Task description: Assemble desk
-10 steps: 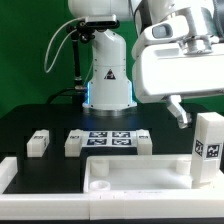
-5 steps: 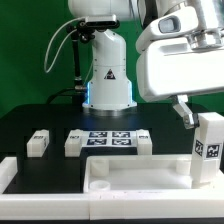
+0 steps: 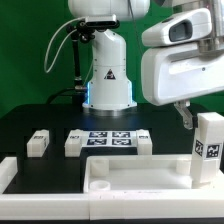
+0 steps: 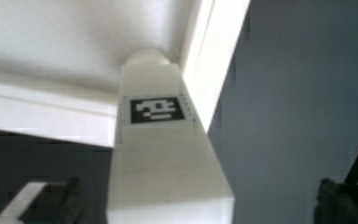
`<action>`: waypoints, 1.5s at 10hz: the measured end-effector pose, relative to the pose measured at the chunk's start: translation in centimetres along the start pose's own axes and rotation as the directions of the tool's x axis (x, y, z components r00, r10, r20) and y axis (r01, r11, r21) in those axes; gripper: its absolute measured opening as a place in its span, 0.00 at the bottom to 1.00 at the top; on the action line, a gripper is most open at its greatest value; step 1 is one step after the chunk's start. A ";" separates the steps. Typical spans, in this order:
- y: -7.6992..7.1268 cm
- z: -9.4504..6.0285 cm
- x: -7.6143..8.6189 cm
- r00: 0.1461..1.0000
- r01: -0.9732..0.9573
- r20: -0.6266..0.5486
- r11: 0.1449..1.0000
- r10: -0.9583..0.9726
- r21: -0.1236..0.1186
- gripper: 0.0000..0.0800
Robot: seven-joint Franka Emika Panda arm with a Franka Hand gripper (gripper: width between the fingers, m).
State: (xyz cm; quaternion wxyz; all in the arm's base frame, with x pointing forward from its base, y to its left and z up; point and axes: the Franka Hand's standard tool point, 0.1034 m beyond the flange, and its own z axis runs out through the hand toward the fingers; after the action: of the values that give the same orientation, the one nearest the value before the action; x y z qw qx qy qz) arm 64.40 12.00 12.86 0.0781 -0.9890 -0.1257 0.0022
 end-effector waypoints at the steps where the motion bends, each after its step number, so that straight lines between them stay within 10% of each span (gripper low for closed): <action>1: 1.0 0.6 0.0 0.999 0.038 0.004 0.999 -0.038 -0.002 0.81; 4: 1.3 0.9 -0.1 1.000 0.020 -0.002 1.000 -0.020 -0.005 0.78; 6: 1.4 0.9 -0.1 0.997 -0.072 -0.002 0.997 0.072 -0.007 0.37; 10: 1.8 1.0 0.0 0.927 -0.374 -0.030 0.928 0.373 -0.004 0.37; 15: 1.5 1.1 -0.9 0.454 -0.885 -0.070 0.458 0.888 0.078 0.37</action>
Offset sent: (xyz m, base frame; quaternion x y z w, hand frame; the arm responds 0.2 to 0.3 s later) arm 0.0000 0.0000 0.0000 0.0000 0.0000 0.0650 0.9979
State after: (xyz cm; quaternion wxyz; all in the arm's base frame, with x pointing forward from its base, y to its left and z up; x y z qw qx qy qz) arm 63.87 10.49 11.51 0.0866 -0.9074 0.4113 -0.0054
